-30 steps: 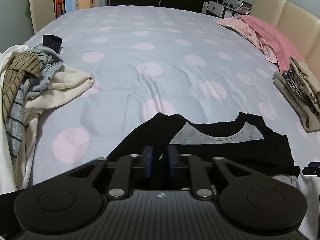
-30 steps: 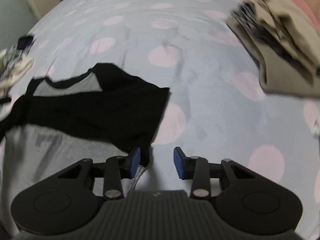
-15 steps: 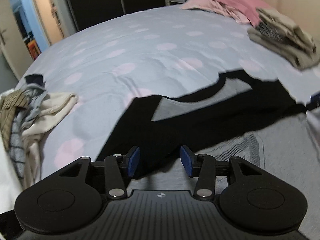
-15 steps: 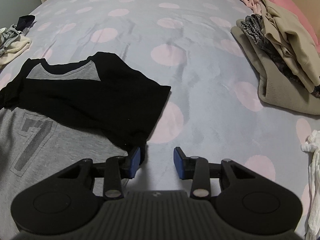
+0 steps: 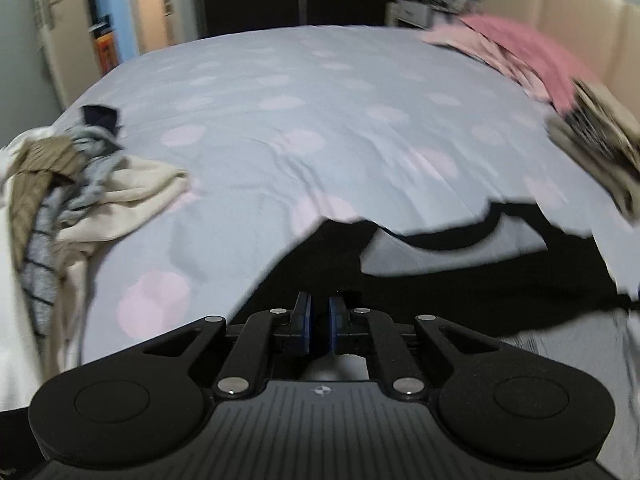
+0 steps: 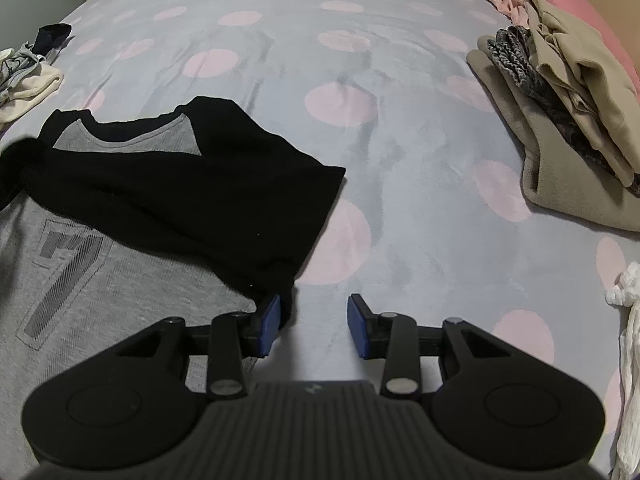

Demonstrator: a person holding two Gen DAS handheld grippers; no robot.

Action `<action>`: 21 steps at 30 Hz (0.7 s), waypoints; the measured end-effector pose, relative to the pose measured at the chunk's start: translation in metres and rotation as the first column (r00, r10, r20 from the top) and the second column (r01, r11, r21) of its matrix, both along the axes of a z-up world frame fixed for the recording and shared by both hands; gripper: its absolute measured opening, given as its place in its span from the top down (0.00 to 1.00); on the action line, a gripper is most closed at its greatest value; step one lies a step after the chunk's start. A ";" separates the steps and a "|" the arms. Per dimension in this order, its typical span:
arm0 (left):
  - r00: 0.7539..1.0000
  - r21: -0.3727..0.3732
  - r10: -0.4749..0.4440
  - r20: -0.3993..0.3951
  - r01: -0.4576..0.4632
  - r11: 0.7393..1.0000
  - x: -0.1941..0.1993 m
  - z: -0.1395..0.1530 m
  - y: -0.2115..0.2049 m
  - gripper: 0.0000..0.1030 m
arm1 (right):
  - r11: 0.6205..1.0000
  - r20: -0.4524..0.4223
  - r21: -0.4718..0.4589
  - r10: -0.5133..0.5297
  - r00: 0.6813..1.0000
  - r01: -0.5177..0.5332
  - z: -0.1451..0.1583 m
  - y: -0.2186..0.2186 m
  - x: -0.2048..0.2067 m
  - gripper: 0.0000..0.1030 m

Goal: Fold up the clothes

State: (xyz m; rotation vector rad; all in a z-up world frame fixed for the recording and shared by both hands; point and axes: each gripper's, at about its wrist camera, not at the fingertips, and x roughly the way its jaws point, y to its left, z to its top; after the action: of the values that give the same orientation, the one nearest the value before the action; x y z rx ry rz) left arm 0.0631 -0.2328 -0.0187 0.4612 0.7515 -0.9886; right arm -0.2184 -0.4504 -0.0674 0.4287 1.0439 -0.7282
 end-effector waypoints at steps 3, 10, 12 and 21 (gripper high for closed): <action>0.995 -0.011 0.097 0.019 -0.097 0.995 0.019 0.004 0.005 0.93 | 1.000 0.002 -0.003 0.011 1.000 -0.011 0.001 0.001 0.002 0.61; 0.989 0.016 0.145 0.002 -0.145 0.989 0.029 0.002 0.018 0.84 | 1.000 0.009 -0.016 0.012 1.000 -0.011 0.003 0.001 0.003 0.61; 0.995 0.043 0.087 0.040 -0.088 0.995 0.019 0.000 0.018 0.84 | 1.000 0.012 -0.023 0.017 1.000 -0.016 0.003 0.002 0.004 0.61; 0.945 0.277 -0.217 0.243 0.147 0.949 -0.037 -0.037 0.009 0.79 | 0.981 -0.016 -0.121 0.153 0.988 -0.154 0.002 0.017 0.013 0.61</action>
State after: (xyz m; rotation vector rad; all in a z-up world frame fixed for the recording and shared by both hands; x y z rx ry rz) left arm 0.0258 -0.2242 -0.0561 0.8879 0.5966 -0.9797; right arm -0.2055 -0.4329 -0.0653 0.2373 1.0210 -0.6514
